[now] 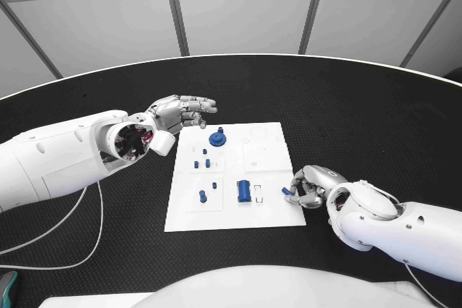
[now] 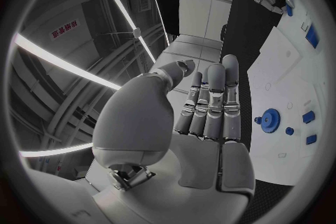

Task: Assemble the parts on the task board

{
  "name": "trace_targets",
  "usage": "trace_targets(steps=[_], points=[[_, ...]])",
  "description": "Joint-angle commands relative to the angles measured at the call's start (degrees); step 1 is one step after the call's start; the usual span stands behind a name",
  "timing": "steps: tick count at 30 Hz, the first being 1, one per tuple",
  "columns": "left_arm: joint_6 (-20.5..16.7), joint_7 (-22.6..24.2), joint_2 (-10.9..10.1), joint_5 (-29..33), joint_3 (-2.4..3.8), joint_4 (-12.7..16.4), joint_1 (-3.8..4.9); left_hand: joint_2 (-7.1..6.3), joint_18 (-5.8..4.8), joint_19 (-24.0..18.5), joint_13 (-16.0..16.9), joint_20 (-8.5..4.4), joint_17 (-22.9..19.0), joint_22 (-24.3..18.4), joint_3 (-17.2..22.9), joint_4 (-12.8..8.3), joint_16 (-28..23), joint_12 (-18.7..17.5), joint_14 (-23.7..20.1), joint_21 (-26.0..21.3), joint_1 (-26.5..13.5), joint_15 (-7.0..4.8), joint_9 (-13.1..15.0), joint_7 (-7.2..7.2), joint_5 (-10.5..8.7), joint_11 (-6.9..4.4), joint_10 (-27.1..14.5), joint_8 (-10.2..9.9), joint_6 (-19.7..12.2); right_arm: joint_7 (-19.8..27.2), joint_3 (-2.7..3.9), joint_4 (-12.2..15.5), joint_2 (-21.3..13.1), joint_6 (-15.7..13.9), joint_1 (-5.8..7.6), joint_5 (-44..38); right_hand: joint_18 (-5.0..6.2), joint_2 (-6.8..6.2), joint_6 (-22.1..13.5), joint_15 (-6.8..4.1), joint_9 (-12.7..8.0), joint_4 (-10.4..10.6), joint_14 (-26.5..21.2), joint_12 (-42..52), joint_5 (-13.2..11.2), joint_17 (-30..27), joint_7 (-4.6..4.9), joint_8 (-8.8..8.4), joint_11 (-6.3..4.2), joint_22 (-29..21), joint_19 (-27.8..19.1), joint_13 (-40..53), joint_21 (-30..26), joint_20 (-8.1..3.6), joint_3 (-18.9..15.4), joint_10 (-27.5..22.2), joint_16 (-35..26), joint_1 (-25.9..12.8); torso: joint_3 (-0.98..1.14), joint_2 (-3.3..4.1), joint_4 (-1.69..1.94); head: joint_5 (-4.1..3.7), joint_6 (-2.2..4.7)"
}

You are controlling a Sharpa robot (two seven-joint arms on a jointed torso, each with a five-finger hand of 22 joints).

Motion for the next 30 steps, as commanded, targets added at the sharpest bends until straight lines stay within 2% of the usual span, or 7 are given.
trace_targets(steps=[1, 5, 8, 10, 21, 26, 30], points=[[-0.04, 0.02, -0.09, 0.00, 0.00, 0.08, 0.00, 0.60, 0.88, -0.27, -0.09, 0.28, -0.07, -0.07, 0.02, 0.39, 0.05, 0.22, -0.38, -0.38, 0.00, -0.02, -0.07, -0.05, 0.21, 0.00, -0.40, 0.03, -0.37, -0.18, 0.00, 0.30, -0.05, -0.96, 0.00, 0.00, -0.45, 1.02, 0.56, -0.24, -9.22, -1.04, 5.36, -0.17, 0.48, 11.70, -0.20, -0.23, -0.56, 13.88, 4.98, 8.00, 0.21, -0.04, 1.69, 0.42, 0.14, 2.50, 0.04, -0.02, 0.04, 0.15, -0.06], [-0.07, 0.04, -0.15, 0.00, 0.00, 0.10, 0.00, 0.60, 0.88, -0.27, -0.09, 0.28, -0.07, -0.07, 0.02, 0.39, 0.05, 0.22, -0.38, -0.38, 0.00, -0.02, -0.07, -0.05, 0.21, 0.00, -0.40, 0.03, -0.37, -0.19, 0.01, 1.44, -0.57, -2.61, 0.00, 0.00, -0.49, 1.61, 1.19, -0.38, -8.99, -2.00, 5.39, 0.12, 1.35, 11.83, -0.44, -0.17, -0.77, 13.95, 5.03, 8.23, 0.39, -0.16, 3.93, 0.58, 0.19, 3.61, 0.07, -0.15, -0.06, 0.27, -0.03], [-0.07, 0.05, -0.10, 0.00, 0.00, 0.06, 0.00, 0.60, 0.89, -0.24, -0.11, 0.31, -0.10, -0.14, 0.01, 0.46, 0.08, 0.36, -0.42, -0.46, 0.07, 0.01, -0.08, -0.03, 0.22, 0.01, -0.50, 0.08, -0.43, -0.28, 0.02, 2.83, -1.21, -3.67, 0.00, 0.00, -0.57, 2.04, 1.58, -0.66, -8.11, -3.44, 5.45, 0.92, 5.71, 12.11, -0.79, 0.40, -1.09, 14.08, 5.13, 8.78, 0.77, -0.44, 6.91, 1.07, 0.31, 3.82, 0.03, -0.20, -0.13, 0.31, 0.05], [-0.06, 0.05, -0.03, 0.00, 0.00, 0.03, 0.00, 0.60, 0.89, -0.24, -0.11, 0.31, -0.10, -0.14, 0.01, 0.46, 0.08, 0.36, -0.42, -0.46, 0.07, 0.01, -0.08, -0.03, 0.22, 0.01, -0.50, 0.08, -0.43, -0.39, 0.03, 3.81, -1.64, -4.28, 0.01, 0.00, -0.61, 1.98, 1.28, -0.70, -7.29, -4.29, 5.46, 1.00, 7.11, 12.15, -0.77, 0.89, -1.13, 14.14, 5.17, 8.85, 0.94, -0.51, 8.11, 1.17, 0.32, 3.29, 0.01, -0.17, -0.11, 0.26, 0.11], [-0.01, 0.08, 0.42, 0.00, 0.00, -0.25, 0.00, 0.60, 0.89, -0.24, -0.11, 0.31, -0.10, -0.14, 0.01, 0.46, 0.08, 0.36, -0.42, -0.46, 0.07, 0.01, -0.08, -0.03, 0.22, 0.01, -0.50, 0.08, -0.43, -0.66, 0.42, 7.69, -2.22, -6.27, 0.09, 0.08, -0.68, 1.70, 0.68, -0.75, -5.56, -5.50, 5.51, 1.24, 8.86, 12.39, -0.87, 1.96, -1.16, 14.25, 5.25, 9.04, 1.27, -0.58, 10.13, 1.44, 0.42, 1.20, -0.09, -0.15, -0.02, 0.18, 0.56], [-0.03, 0.09, 0.48, 0.00, 0.00, -0.31, 0.00, 0.60, 0.89, -0.24, -0.11, 0.31, -0.10, -0.14, 0.01, 0.46, 0.08, 0.36, -0.42, -0.46, 0.07, 0.01, -0.08, -0.03, 0.22, 0.01, -0.50, 0.08, -0.43, -0.44, 0.75, 7.25, -0.93, -6.39, 0.17, 1.72, -0.70, 1.63, 0.56, -0.80, -5.19, -5.54, 5.51, 1.24, 9.21, 12.42, -0.95, 2.15, -1.23, 14.29, 5.27, 9.05, 1.38, -0.62, 10.53, 1.48, 0.43, 0.34, -0.09, -0.13, 0.00, 0.32, 0.71], [-0.02, 0.09, 0.55, 0.00, 0.00, -0.34, 0.00, 0.60, 0.89, -0.24, -0.11, 0.31, -0.10, -0.14, 0.01, 0.46, 0.08, 0.36, -0.42, -0.46, 0.07, 0.01, -0.08, -0.03, 0.22, 0.01, -0.50, 0.08, -0.43, -0.13, 0.87, 6.11, 0.90, -6.48, 0.20, 2.29, -0.68, 1.59, 0.44, -0.85, -4.89, -5.50, 5.53, 1.15, 9.71, 12.49, -0.99, 2.28, -1.27, 14.27, 5.26, 9.00, 1.31, -0.67, 10.84, 1.48, 0.46, -0.50, 0.00, -0.02, 0.05, 0.29, 0.86]])
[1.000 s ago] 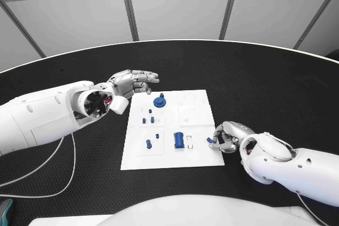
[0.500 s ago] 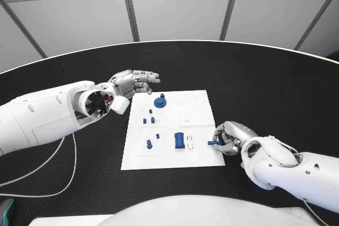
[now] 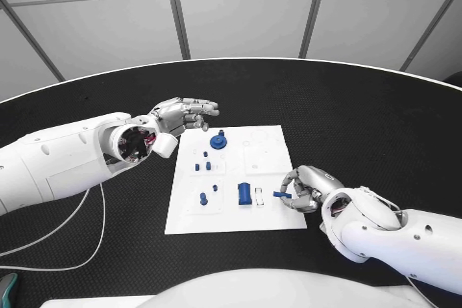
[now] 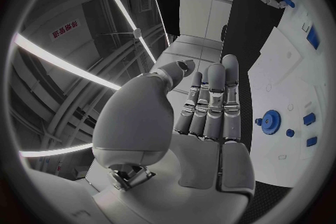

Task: Assemble the parts on the task board

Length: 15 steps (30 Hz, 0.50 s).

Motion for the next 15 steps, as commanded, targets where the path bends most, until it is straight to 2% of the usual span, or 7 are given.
trace_targets(steps=[1, 6, 15], points=[[0.02, -0.01, 0.05, 0.00, 0.00, -0.01, 0.00, 0.60, 0.89, -0.24, -0.06, 0.31, -0.05, -0.06, 0.01, 0.46, 0.08, 0.36, -0.42, -0.05, 0.07, 0.00, -0.08, -0.03, 0.22, 0.01, -0.50, 0.08, -0.43, 0.22, 0.06, -0.82, 1.52, -0.12, 0.02, 0.26, -0.70, 0.03, -0.06, -0.41, 1.54, 0.09, 5.51, 0.09, 0.36, 12.48, -0.25, 1.69, -0.50, 14.29, 5.48, 9.02, 0.23, -0.47, 0.56, 1.53, 0.11, -0.93, 0.09, 0.16, 0.11, 0.00, 0.12], [0.03, -0.02, 0.16, 0.00, 0.00, -0.04, 0.00, 0.64, 0.89, -0.22, -0.07, 0.32, -0.07, -0.08, 0.02, 0.52, 0.11, 0.42, -0.42, -0.08, 0.08, 0.02, -0.09, -0.01, 0.22, 0.03, -0.55, 0.10, -0.46, 0.61, 0.16, -2.44, 3.84, -0.40, 0.08, 0.48, -0.69, -0.12, -0.08, -0.43, 1.72, 0.50, 5.51, 0.02, 0.34, 12.48, -0.30, 1.73, -0.52, 14.28, 5.47, 8.98, 0.18, -0.51, 0.58, 1.53, 0.11, -2.16, 0.06, 0.16, 0.19, -0.01, 0.24], [0.02, -0.08, 0.29, 0.00, 0.00, -0.05, 0.00, 0.64, 0.89, -0.22, -0.07, 0.32, -0.07, -0.08, 0.02, 0.52, 0.11, 0.42, -0.42, -0.08, 0.08, 0.02, -0.09, -0.01, 0.22, 0.03, -0.55, 0.10, -0.46, 1.10, 0.22, -5.78, 7.06, 0.11, 0.19, 1.75, -0.68, -0.19, -0.03, -0.48, 1.85, 0.79, 5.52, 0.09, 0.29, 12.53, -0.37, 1.74, -0.58, 14.26, 5.46, 9.04, 0.13, -0.55, 0.64, 1.59, 0.13, -3.02, 0.12, 0.23, 0.18, 0.10, 0.25]])
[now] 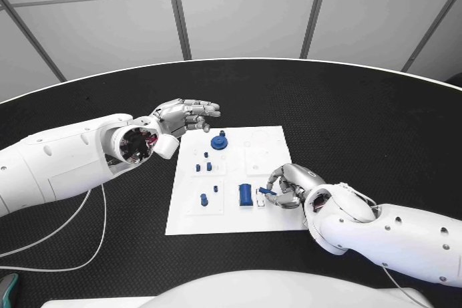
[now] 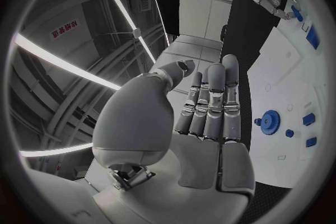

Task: Assemble the parts on the task board

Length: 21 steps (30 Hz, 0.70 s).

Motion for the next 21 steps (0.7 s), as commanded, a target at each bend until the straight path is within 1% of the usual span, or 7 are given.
trace_targets(steps=[1, 5, 10, 14, 21], points=[[0.00, -0.02, 0.02, 0.00, 0.00, 0.01, 0.00, 0.64, 0.89, -0.22, -0.07, 0.32, -0.07, -0.09, 0.01, 0.19, 0.11, 0.19, -0.42, -0.08, 0.08, 0.02, -0.09, -0.01, 0.22, 0.03, -0.55, 0.10, -0.46, 0.13, 0.01, -0.89, 0.84, 0.27, 0.02, 0.73, -0.68, 0.05, 0.20, -0.48, 1.86, 0.36, 5.51, 0.07, 0.17, 12.49, -0.41, 1.07, -0.39, 14.27, 5.24, 9.04, 0.15, -0.33, 0.17, 1.79, 0.11, -0.76, 0.03, 0.04, 0.03, 0.04, -0.01], [-0.04, -0.05, 0.03, 0.00, 0.00, 0.02, 0.00, 0.64, 0.89, -0.22, -0.07, 0.32, -0.07, -0.09, 0.01, 0.19, 0.11, 0.19, -0.42, -0.08, 0.08, 0.02, -0.09, -0.01, 0.22, 0.03, -0.55, 0.10, -0.46, 0.27, 0.01, -1.59, 1.76, 1.06, 0.03, 1.55, -0.68, 0.01, 0.20, -0.50, 1.91, 0.51, 5.52, -0.01, 0.16, 12.52, -0.41, 1.05, -0.40, 14.26, 5.24, 8.99, 0.12, -0.35, 0.18, 1.76, 0.12, -1.17, 0.08, 0.07, -0.07, 0.15, -0.07], [-0.03, -0.08, 0.03, 0.00, 0.00, 0.04, 0.01, 0.64, 0.89, -0.22, -0.07, 0.32, -0.07, -0.09, 0.01, 0.19, 0.11, 0.19, -0.42, -0.08, 0.08, 0.02, -0.09, -0.01, 0.22, 0.03, -0.55, 0.10, -0.46, 0.07, 0.00, -2.10, 2.26, 2.63, 0.03, 1.88, -0.66, -0.04, 0.20, -0.51, 1.97, 0.93, 5.51, -0.11, 0.11, 12.50, -0.41, 0.97, -0.40, 14.24, 5.22, 8.94, 0.05, -0.37, 0.18, 1.72, 0.11, -2.11, 0.02, -0.02, -0.04, 0.20, -0.19], [-0.04, -0.10, -0.01, 0.00, 0.00, 0.04, 0.01, 0.64, 0.89, -0.22, -0.07, 0.32, -0.07, -0.09, 0.01, 0.19, 0.11, 0.19, -0.42, -0.08, 0.08, 0.02, -0.09, -0.01, 0.22, 0.03, -0.55, 0.10, -0.46, -0.10, -0.01, -2.31, 2.45, 3.54, 0.03, 1.96, -0.66, -0.05, 0.28, -0.52, 2.02, 1.25, 5.50, -0.16, 0.10, 12.45, -0.42, 0.94, -0.41, 14.23, 5.22, 8.92, 0.00, -0.38, 0.19, 1.71, 0.08, -2.83, 0.06, -0.01, -0.08, 0.33, -0.28], [0.02, -0.24, -0.04, 0.00, 0.00, 0.06, 0.01, 0.64, 0.89, -0.22, -0.07, 0.32, -0.07, -0.09, 0.01, 0.19, 0.11, 0.19, -0.42, -0.08, 0.08, 0.02, -0.09, -0.01, 0.22, 0.03, -0.55, 0.10, -0.46, -0.23, -0.01, -2.34, 2.81, 4.34, 0.03, 2.00, -0.66, -0.34, 1.62, -0.80, 2.54, 2.26, 5.50, -0.13, 0.02, 12.43, -0.97, 1.72, -0.81, 14.25, 5.23, 8.97, 0.05, -0.56, 0.04, 1.76, 0.06, -5.12, 0.06, 0.01, -0.06, 0.25, -0.20]])
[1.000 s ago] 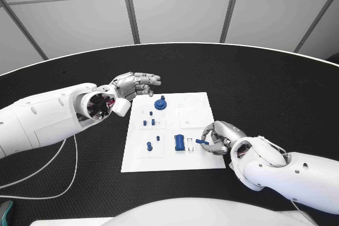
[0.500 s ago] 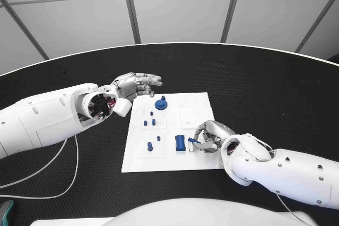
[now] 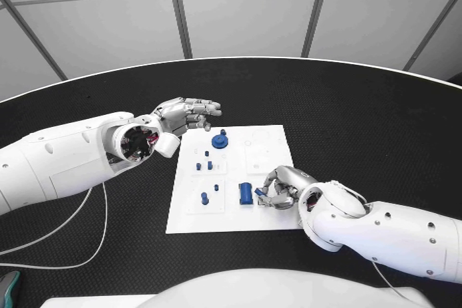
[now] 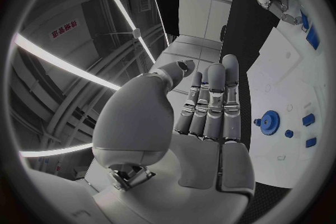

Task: Assemble the parts on the task board

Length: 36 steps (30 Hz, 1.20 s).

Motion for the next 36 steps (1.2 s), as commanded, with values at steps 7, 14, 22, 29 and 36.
trace_targets(steps=[7, 14, 22, 29, 36], points=[[0.00, -0.14, -0.12, 0.00, 0.00, 0.06, 0.00, 0.61, 0.89, -0.20, -0.09, 0.34, -0.09, -0.08, -0.03, 0.26, 0.13, 0.26, -0.44, -0.12, 0.06, 0.03, -0.09, 0.00, 0.21, 0.05, -0.62, 0.12, -0.51, -0.43, 0.00, -0.25, 0.12, 1.16, 0.00, 0.01, -0.76, -0.08, 2.80, -0.76, 2.76, 2.21, 5.55, 1.20, -0.03, 12.58, -1.43, 1.32, -1.01, 14.37, 5.53, 9.85, 0.47, -0.64, -0.51, 2.29, 0.12, -3.67, 0.01, 0.04, 0.00, -0.17, -0.03], [0.03, -0.27, -0.14, 0.00, 0.00, 0.05, 0.00, 0.61, 0.89, -0.20, -0.09, 0.34, -0.09, -0.08, -0.03, 0.26, 0.13, 0.26, -0.44, -0.12, 0.06, 0.03, -0.09, 0.00, 0.21, 0.05, -0.62, 0.12, -0.51, -0.74, 0.00, -0.49, 0.17, 2.00, 0.00, 0.01, -0.86, 0.35, 3.58, -1.04, 3.28, 3.89, 5.62, 2.81, 1.14, 12.90, -1.83, 2.26, -1.35, 14.51, 5.64, 10.90, 0.99, -0.88, -1.26, 3.10, 0.27, -6.07, 0.03, 0.05, 0.03, -0.29, -0.08], [-0.01, -0.40, -0.25, 0.00, 0.00, 0.11, 0.00, 0.61, 0.89, -0.20, -0.09, 0.34, -0.09, -0.08, -0.03, 0.26, 0.13, 0.26, -0.44, -0.12, 0.06, 0.03, -0.09, 0.00, 0.21, 0.05, -0.62, 0.12, -0.51, -1.17, 0.00, -0.71, 0.23, 2.14, 0.00, 0.01, -0.96, 0.65, 3.96, -1.17, 3.49, 4.24, 5.68, 3.54, 1.35, 13.20, -2.04, 2.70, -1.53, 14.64, 5.73, 11.37, 1.46, -0.98, -1.48, 3.47, 0.41, -6.54, 0.02, 0.06, 0.02, -0.36, -0.17], [-0.02, -0.49, -0.27, 0.00, 0.00, 0.17, 0.01, 0.60, 0.90, -0.18, -0.11, 0.35, -0.11, -0.12, -0.03, 0.30, 0.14, 0.31, -0.46, -0.15, 0.07, 0.04, -0.10, 0.01, 0.22, 0.06, -0.69, 0.13, -0.55, -0.85, 0.00, -0.56, 0.18, 1.52, 0.00, 0.01, -0.94, 0.51, 3.97, -1.24, 3.61, 4.67, 5.68, 3.49, 1.17, 13.19, -2.07, 2.90, -1.58, 14.62, 5.72, 11.35, 1.38, -1.05, -1.93, 3.47, 0.40, -7.22, 0.02, 0.04, 0.03, -0.34, -0.19], [-0.15, -0.44, -0.43, 0.00, 0.00, 0.26, 0.01, 0.60, 0.90, -0.18, -0.11, 0.35, -0.11, -0.12, -0.03, 0.30, 0.14, 0.31, -0.46, -0.15, 0.07, 0.04, -0.10, 0.01, 0.22, 0.06, -0.69, 0.13, -0.55, 1.66, -0.01, 1.37, -1.69, -0.04, 0.00, 0.01, -0.91, 0.36, 3.84, -1.28, 3.72, 5.14, 5.67, 3.31, -0.15, 13.12, -2.10, 3.09, -1.60, 14.58, 5.69, 11.26, 1.24, -1.12, -2.51, 3.41, 0.36, -7.85, 0.10, 0.02, -0.02, -0.22, -0.09]])
